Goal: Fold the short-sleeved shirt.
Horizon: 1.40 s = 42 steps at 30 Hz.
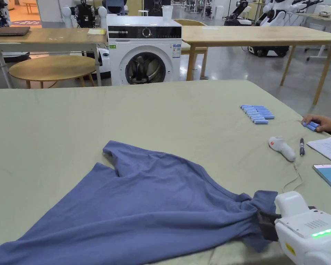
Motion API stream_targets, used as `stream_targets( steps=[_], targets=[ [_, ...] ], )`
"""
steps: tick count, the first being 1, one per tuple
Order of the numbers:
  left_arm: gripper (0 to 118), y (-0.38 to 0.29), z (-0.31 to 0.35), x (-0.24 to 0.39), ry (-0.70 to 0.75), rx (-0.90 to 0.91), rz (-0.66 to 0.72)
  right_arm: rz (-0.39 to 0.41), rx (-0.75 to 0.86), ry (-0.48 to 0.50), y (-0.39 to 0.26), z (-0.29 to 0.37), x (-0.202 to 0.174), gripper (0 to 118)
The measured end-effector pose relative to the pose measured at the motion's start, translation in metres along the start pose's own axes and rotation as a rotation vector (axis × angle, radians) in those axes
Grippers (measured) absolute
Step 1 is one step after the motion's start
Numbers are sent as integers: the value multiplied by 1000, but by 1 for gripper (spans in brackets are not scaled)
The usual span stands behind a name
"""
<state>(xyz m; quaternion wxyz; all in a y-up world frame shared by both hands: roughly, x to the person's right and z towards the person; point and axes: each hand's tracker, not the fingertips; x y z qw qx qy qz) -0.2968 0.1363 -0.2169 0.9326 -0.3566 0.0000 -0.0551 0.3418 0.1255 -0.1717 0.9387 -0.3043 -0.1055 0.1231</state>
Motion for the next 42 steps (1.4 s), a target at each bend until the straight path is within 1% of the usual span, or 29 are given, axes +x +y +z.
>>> stream_targets(
  steps=[1,2,5,7,8,9,10,11,12,13,14,15,16,17,18,19,21,23,25,27,29,30,31,32,33,37,40,41,42],
  targets=[
    [107,1,13,-1,-26,62,23,22,38,-8,1,11,-1,98],
    [107,3,25,0,-33,107,37,11,85,7,3,22,0,99],
    [106,7,63,7,-11,199,72,-43,198,29,19,63,-13,99],
    [102,6,92,22,-33,215,110,-86,270,75,28,89,-28,99],
    [88,6,105,34,-55,307,127,-110,295,95,30,99,-39,99],
    [56,1,114,46,-34,353,130,-140,299,129,34,112,-56,99],
    [33,-2,121,57,-15,368,114,-179,298,162,34,119,-68,99],
    [20,-6,125,66,-10,368,94,-219,306,192,32,122,-80,99],
    [19,-13,123,65,-21,365,102,-252,312,235,29,124,-93,92],
    [17,-19,126,70,-35,371,123,-264,310,267,29,127,-112,78],
    [13,-25,127,73,-54,357,173,-247,304,288,25,124,-127,56],
    [0,-32,127,76,-59,345,196,-214,303,280,21,119,-141,8],
    [0,-43,116,68,-61,338,214,-177,302,257,16,113,-159,0],
    [0,-51,111,69,-55,324,225,-100,283,222,19,113,-174,0],
    [0,-58,104,68,-74,265,211,-28,299,261,26,116,-185,0],
    [0,-64,95,66,-80,207,183,-17,338,327,31,120,-192,0],
    [0,-75,87,59,-61,202,191,-58,332,344,38,117,-202,0],
    [0,-74,86,48,-57,191,236,-83,277,404,43,112,-213,0],
    [0,-69,83,37,-33,222,278,-67,281,387,39,106,-221,0],
    [0,-63,77,26,-22,207,288,-53,257,401,35,103,-228,0],
    [0,-49,70,26,6,162,311,-75,217,429,29,97,-228,0],
    [9,-44,62,19,29,130,335,-84,203,437,27,96,-228,0],
    [44,-38,52,11,36,102,353,-86,195,440,26,96,-228,0],
    [90,-36,42,2,55,87,366,-89,188,443,25,95,-227,0],
    [118,-30,31,-5,68,54,368,-91,181,448,24,95,-226,0],
    [117,-13,-11,-26,22,-53,416,-81,174,453,25,98,-225,0],
    [117,-12,-31,-33,-15,-78,531,-83,177,450,27,98,-219,0],
    [113,-11,-37,-36,-40,-119,558,-88,176,447,28,99,-219,0],
    [91,-11,-45,-36,-74,-155,562,-90,177,443,29,99,-218,0]
  ],
)
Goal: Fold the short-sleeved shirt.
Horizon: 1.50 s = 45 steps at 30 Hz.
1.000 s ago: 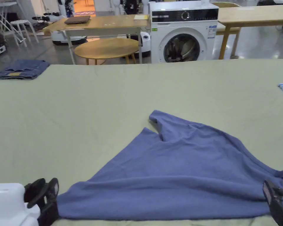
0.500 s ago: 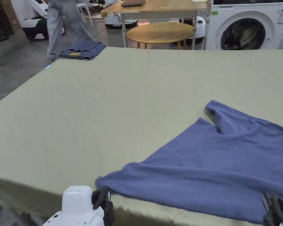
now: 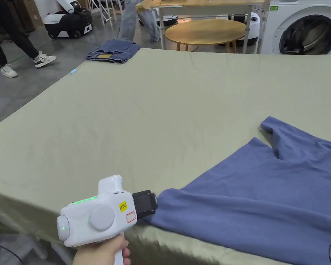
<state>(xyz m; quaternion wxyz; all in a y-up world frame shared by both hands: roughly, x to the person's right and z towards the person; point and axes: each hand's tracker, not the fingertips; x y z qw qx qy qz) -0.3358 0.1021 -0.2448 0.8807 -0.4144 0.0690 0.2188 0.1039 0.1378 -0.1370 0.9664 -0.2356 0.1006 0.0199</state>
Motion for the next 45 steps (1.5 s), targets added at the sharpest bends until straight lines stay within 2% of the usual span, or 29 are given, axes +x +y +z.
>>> stream_targets(
  steps=[1,2,3,4,5,6,8,13,16,19,20,22,23,25,26,28,32,34,35,36,37,38,39,40,41,42,43,45],
  targets=[
    [63,-1,-7,3,6,-28,-27,-1,-1,-3,1,0,2,0],
    [53,-10,-7,8,79,-25,-81,-1,-2,-7,1,0,3,0],
    [50,-14,-6,12,114,6,-153,-5,-4,-9,1,0,3,0],
    [43,-16,-3,16,101,24,-212,-13,-5,-13,1,0,5,0],
    [31,-18,0,18,93,31,-263,-19,-7,-16,1,0,7,0],
    [6,-25,7,24,85,41,-305,-23,-8,-18,1,-1,9,0],
    [1,-31,15,26,19,63,-311,-19,-16,-23,1,-4,10,0],
    [1,-43,49,37,12,214,-381,-20,-30,-20,13,-19,24,0],
    [1,-47,67,36,-58,270,-338,35,-25,-35,31,-40,38,0],
    [1,-52,79,41,-65,311,-353,89,-38,-36,60,-76,58,0],
    [1,-54,81,41,-66,324,-359,119,-47,-37,71,-92,66,9],
    [1,-52,83,47,-78,343,-375,189,-76,-26,93,-129,83,70],
    [1,-53,83,47,-85,351,-380,204,-104,-10,103,-150,90,79],
    [1,-48,75,45,-104,352,-389,186,-174,-42,123,-197,105,93],
    [1,-47,71,41,-123,345,-382,166,-185,-46,132,-217,114,106],
    [1,-43,63,34,-125,297,-346,80,-207,-36,150,-263,135,108],
    [1,-34,55,13,-161,287,-260,-57,-328,-118,160,-332,169,108],
    [1,-29,54,9,-171,285,-249,-104,-391,-87,151,-351,177,108],
    [1,-27,53,7,-178,278,-245,-97,-425,-84,144,-356,175,103],
    [1,-26,52,5,-184,268,-243,-65,-473,-76,133,-361,173,85],
    [1,-25,49,6,-184,262,-243,-30,-502,-95,123,-364,169,85],
    [1,-26,48,5,-185,256,-244,-15,-374,-117,123,-352,162,82],
    [1,-26,48,5,-184,255,-246,-17,-389,-116,124,-349,160,70],
    [1,-27,49,5,-182,255,-247,-35,-387,-100,123,-345,159,52],
    [1,-29,48,7,-183,256,-248,-27,-380,-104,124,-340,156,12],
    [1,-30,50,8,-184,260,-248,9,-354,-94,125,-333,152,0],
    [1,-30,53,9,-186,263,-251,37,-350,-111,126,-322,146,0],
    [1,-30,65,14,-186,283,-255,41,-364,-103,126,-306,142,0]
  ],
)
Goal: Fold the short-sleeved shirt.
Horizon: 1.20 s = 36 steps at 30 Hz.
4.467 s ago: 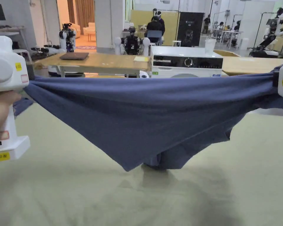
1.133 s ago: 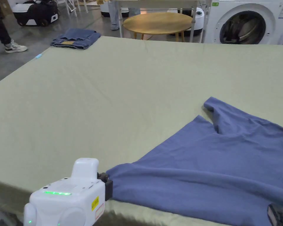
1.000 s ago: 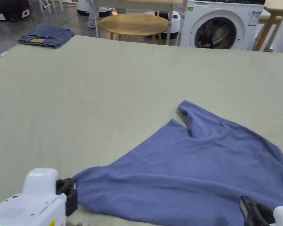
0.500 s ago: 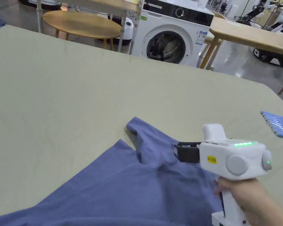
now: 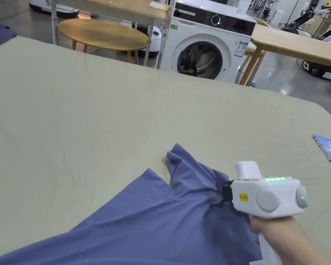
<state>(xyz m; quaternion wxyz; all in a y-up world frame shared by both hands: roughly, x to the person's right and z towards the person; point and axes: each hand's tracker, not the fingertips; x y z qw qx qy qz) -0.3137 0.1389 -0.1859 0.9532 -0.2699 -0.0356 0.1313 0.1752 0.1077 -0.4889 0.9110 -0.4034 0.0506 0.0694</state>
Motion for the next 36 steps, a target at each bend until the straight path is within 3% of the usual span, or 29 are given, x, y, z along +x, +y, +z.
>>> stream_targets(
  steps=[2,6,9,15,18,23,29,36],
  targets=[
    [1,8,12,1,-24,26,11,11,69,-4,-4,24,3,0],
    [1,31,35,10,-65,82,-19,-50,204,-5,2,93,22,0],
    [1,54,42,19,-76,115,-83,-4,271,-60,14,147,36,0],
    [1,134,54,32,-55,205,-172,-89,478,-109,32,287,65,0],
    [1,178,76,46,-119,283,-131,-78,555,-132,37,348,80,0],
    [1,248,101,82,-73,356,-211,-84,664,-146,59,433,93,0],
    [1,337,119,121,-15,461,-249,-74,742,-174,116,481,97,0],
    [1,441,90,150,47,501,-254,-81,801,-224,206,473,102,0]
  ],
)
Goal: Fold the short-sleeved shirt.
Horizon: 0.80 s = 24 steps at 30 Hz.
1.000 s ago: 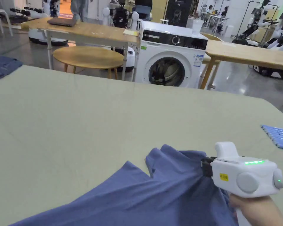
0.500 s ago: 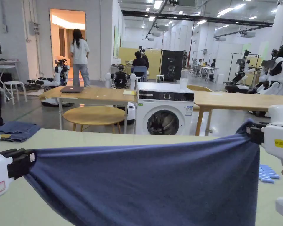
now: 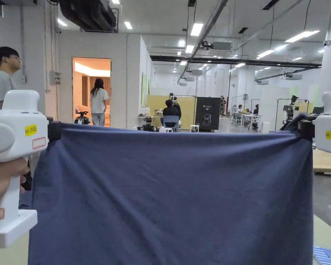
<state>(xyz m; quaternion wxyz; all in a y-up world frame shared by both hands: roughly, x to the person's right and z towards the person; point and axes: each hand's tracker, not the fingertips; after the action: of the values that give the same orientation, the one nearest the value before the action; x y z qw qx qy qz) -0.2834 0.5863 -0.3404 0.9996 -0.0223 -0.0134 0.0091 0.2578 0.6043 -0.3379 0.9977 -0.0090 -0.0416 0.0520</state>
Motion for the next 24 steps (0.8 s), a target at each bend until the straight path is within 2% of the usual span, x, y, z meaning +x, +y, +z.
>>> stream_targets(
  steps=[5,9,10,15,18,20,24],
  targets=[
    [1,35,-64,2,33,42,-6,-10,89,-66,25,-56,-15,0],
    [1,43,-122,8,95,43,-57,44,67,-92,33,-110,-27,0],
    [1,43,-137,10,97,35,-60,37,63,-98,33,-125,-30,0],
    [1,24,-198,19,151,33,-77,41,71,-123,23,-176,-38,0],
    [1,9,-229,26,167,38,-117,11,71,-162,20,-208,-38,0],
    [1,-4,-251,31,198,21,-185,50,48,-236,20,-232,-42,0],
    [1,-21,-282,36,198,0,-165,76,83,-242,12,-256,-50,0]
  ],
)
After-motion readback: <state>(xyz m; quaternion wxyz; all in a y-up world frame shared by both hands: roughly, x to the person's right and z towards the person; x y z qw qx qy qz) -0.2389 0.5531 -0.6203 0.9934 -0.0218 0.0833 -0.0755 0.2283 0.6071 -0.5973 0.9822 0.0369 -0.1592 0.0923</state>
